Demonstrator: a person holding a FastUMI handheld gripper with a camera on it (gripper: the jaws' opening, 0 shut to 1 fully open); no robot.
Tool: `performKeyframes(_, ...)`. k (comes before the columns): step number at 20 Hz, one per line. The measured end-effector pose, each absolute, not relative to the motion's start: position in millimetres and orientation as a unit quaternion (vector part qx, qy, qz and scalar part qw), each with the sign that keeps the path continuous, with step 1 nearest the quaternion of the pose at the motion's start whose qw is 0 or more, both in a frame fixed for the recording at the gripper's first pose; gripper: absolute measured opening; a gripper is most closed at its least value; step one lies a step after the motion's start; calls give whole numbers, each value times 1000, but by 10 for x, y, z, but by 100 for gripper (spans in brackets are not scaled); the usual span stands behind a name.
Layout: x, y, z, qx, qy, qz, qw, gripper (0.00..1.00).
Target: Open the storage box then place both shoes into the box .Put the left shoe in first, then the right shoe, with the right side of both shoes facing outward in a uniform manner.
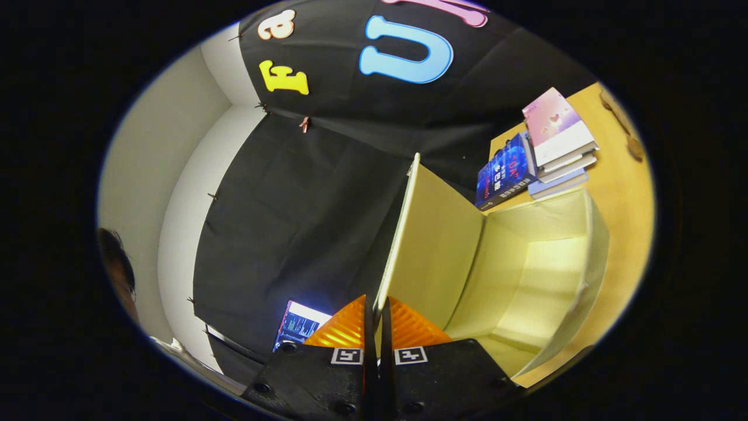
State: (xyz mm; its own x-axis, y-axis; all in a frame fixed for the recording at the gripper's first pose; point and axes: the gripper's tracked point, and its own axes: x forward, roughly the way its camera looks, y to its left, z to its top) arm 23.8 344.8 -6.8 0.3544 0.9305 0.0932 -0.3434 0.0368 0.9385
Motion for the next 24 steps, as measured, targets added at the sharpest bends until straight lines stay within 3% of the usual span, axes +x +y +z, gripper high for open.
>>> performKeyframes(12, 282, 4603, 84, 470, 301, 489, 670, 5)
performKeyframes(17, 272, 4849, 37, 457, 313, 486, 676, 14)
performKeyframes(24, 296, 4846, -113, 427, 314, 475, 702, 81)
